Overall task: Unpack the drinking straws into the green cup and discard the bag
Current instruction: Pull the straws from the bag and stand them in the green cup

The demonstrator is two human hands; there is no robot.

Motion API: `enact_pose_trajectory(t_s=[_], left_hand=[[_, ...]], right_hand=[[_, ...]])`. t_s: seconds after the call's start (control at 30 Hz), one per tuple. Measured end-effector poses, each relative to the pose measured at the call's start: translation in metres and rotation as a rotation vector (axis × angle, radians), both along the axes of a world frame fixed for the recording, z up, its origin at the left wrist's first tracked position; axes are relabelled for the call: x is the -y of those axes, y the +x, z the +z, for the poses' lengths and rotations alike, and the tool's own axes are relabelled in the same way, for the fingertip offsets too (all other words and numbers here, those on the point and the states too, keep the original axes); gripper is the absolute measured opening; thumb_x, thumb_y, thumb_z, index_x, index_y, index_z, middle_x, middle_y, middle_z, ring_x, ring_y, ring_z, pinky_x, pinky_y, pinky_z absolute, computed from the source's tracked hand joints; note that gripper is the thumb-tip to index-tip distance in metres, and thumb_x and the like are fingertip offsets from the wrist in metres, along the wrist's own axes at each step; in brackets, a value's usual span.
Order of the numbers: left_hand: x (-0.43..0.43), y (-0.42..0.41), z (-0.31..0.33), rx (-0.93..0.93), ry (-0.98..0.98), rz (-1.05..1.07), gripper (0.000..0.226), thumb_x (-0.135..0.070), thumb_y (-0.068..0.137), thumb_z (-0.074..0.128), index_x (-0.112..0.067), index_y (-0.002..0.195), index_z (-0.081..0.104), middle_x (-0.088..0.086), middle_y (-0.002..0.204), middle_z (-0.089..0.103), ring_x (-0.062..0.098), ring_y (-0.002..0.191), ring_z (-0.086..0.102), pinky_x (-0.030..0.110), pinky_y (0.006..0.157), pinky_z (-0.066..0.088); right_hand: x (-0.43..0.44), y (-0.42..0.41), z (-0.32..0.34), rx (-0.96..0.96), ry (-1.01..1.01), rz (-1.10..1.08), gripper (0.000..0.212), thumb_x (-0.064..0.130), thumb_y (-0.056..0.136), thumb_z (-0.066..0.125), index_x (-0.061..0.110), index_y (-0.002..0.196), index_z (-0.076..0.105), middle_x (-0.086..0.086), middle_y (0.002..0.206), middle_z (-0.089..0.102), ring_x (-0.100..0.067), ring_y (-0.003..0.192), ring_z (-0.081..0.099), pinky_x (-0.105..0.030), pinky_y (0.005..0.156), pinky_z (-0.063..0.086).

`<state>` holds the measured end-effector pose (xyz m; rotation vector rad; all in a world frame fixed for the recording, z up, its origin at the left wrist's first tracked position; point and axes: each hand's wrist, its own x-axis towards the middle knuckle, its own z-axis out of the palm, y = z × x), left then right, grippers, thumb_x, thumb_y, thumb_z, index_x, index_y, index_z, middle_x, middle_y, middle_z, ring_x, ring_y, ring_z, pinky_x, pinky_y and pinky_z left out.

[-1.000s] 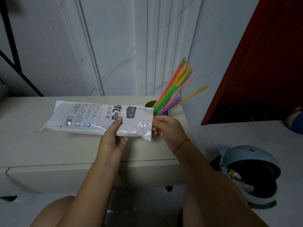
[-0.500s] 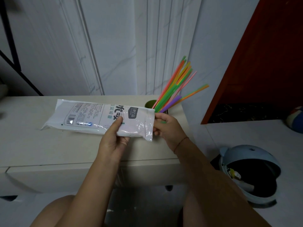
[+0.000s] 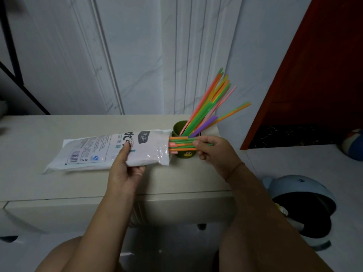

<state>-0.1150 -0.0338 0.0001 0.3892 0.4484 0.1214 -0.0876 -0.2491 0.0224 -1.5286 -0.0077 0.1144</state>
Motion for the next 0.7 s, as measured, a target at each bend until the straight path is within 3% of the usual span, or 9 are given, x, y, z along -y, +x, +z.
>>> enact_pose_trajectory(t_s=[0.13,0.33,0.47,0.57,0.7], left_hand=[[-0.001,0.001,-0.001,-0.051,0.015,0.031,0.026,-0.003,0.084,0.065,-0.018,0.106,0.064,0.002,0.101,0.075,0.020,0.102,0.069,0.050,0.081,0.054],[0.005,0.002,-0.002,-0.058,0.025,0.022,0.025,-0.002,0.083,0.064,-0.017,0.103,0.065,0.002,0.092,0.076,0.019,0.104,0.068,0.049,0.085,0.053],[0.015,-0.001,0.003,-0.035,-0.014,-0.009,0.034,-0.003,0.081,0.067,-0.016,0.113,0.064,0.006,0.106,0.073,0.022,0.102,0.069,0.049,0.089,0.052],[0.020,-0.003,0.004,-0.039,-0.008,-0.034,0.024,-0.002,0.083,0.066,-0.016,0.102,0.063,0.006,0.100,0.075,0.021,0.097,0.070,0.050,0.084,0.054],[0.013,0.000,0.002,-0.065,-0.011,-0.001,0.031,0.001,0.082,0.064,-0.015,0.109,0.063,0.006,0.094,0.076,0.021,0.096,0.071,0.050,0.078,0.055]], right_hand=[[0.010,-0.001,0.005,-0.020,0.032,0.039,0.008,0.002,0.088,0.057,0.005,0.089,0.064,-0.007,0.063,0.052,-0.005,0.046,0.047,-0.014,0.045,0.041],[-0.002,-0.004,0.000,-0.126,0.369,0.019,0.010,0.005,0.093,0.050,0.006,0.089,0.060,-0.004,0.070,0.051,-0.003,0.049,0.049,-0.014,0.046,0.042],[-0.015,-0.009,-0.007,-0.083,0.188,0.036,0.007,0.002,0.088,0.057,0.004,0.093,0.062,-0.004,0.070,0.055,-0.005,0.052,0.050,-0.015,0.049,0.044],[-0.024,-0.012,-0.005,-0.067,0.135,0.058,0.012,-0.002,0.084,0.061,0.008,0.091,0.063,-0.004,0.068,0.058,-0.005,0.051,0.050,-0.015,0.049,0.044],[-0.020,-0.012,-0.002,-0.050,0.152,0.007,0.013,-0.002,0.084,0.061,0.010,0.087,0.065,-0.004,0.068,0.058,-0.007,0.052,0.050,-0.016,0.050,0.045]])
